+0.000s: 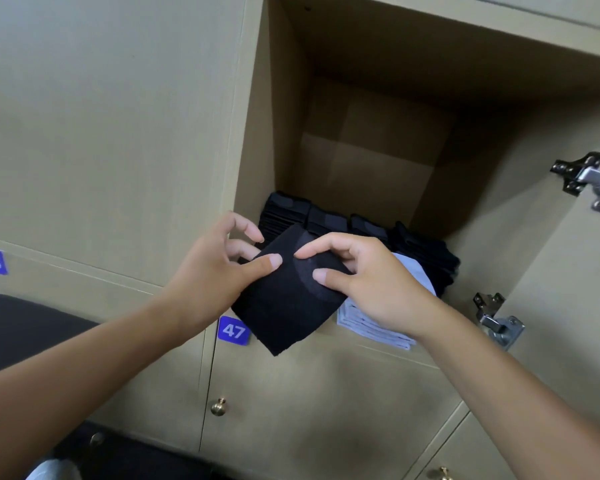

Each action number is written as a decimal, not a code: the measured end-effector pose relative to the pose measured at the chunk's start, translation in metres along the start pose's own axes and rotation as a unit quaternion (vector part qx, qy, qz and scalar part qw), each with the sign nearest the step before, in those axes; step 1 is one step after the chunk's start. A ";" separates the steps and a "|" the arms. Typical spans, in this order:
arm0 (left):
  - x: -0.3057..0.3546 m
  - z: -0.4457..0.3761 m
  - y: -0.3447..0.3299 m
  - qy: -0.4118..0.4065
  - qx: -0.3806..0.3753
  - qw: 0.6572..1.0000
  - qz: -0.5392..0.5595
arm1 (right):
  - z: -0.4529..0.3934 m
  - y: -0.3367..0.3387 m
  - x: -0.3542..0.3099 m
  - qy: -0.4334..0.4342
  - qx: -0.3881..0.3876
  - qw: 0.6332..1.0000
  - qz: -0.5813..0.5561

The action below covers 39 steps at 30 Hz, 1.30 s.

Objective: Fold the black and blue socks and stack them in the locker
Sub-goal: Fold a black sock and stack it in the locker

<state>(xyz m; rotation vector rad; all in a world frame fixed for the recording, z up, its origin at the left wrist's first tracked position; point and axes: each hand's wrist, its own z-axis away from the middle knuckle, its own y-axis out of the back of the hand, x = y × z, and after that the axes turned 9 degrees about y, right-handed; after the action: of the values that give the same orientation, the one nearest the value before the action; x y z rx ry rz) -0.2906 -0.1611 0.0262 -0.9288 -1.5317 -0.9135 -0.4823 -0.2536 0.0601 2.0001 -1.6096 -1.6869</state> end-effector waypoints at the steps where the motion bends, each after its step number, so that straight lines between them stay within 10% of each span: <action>1: -0.001 -0.001 0.000 0.002 -0.002 1.000 -0.007 | -0.001 0.005 0.002 -0.005 0.017 1.000 -0.010; 24: -0.016 -0.024 -0.030 -0.045 -0.036 0.980 -0.192 | -0.053 0.181 0.079 -0.178 0.327 0.917 0.141; 39: -0.027 -0.030 -0.056 -0.041 -0.080 0.970 -0.227 | -0.082 0.198 0.131 -0.267 0.321 0.908 0.021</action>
<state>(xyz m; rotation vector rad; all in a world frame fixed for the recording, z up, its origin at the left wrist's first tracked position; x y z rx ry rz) -0.3265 -0.2136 -0.0010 -0.7445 -1.8003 -1.3554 -0.5677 -0.4801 0.1264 1.7564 -2.6679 -1.9901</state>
